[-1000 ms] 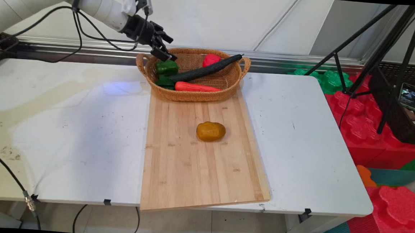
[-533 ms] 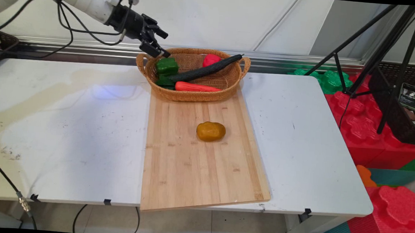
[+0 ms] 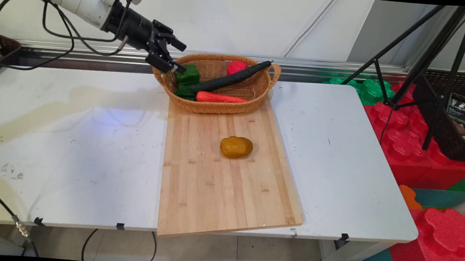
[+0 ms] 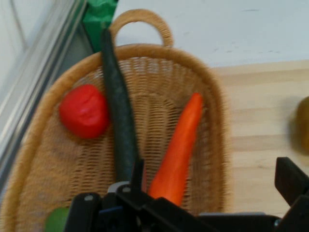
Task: Pick up the potato from the cutting board
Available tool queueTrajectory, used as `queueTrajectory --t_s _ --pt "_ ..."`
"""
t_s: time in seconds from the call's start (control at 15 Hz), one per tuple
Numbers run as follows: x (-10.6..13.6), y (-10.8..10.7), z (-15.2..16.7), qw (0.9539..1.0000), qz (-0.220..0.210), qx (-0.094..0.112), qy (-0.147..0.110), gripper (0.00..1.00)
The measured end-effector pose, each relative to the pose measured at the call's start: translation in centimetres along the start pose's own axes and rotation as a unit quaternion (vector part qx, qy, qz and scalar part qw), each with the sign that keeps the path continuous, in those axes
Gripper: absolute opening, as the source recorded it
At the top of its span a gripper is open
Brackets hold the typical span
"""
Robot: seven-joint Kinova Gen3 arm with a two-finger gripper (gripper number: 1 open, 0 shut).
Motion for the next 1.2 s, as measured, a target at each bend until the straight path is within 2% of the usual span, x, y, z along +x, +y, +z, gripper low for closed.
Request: queueTrajectory --t_s 0.53,0.73,1.2 --pt "1.0 5.2 1.7 0.9993 0.001 -0.037 0.005 1.00" --pt "1.2 7.2 3.2 0.9987 0.008 -0.050 0.001 1.00" --pt "0.8 11.8 7.5 0.9966 0.022 -0.076 -0.023 1.00"
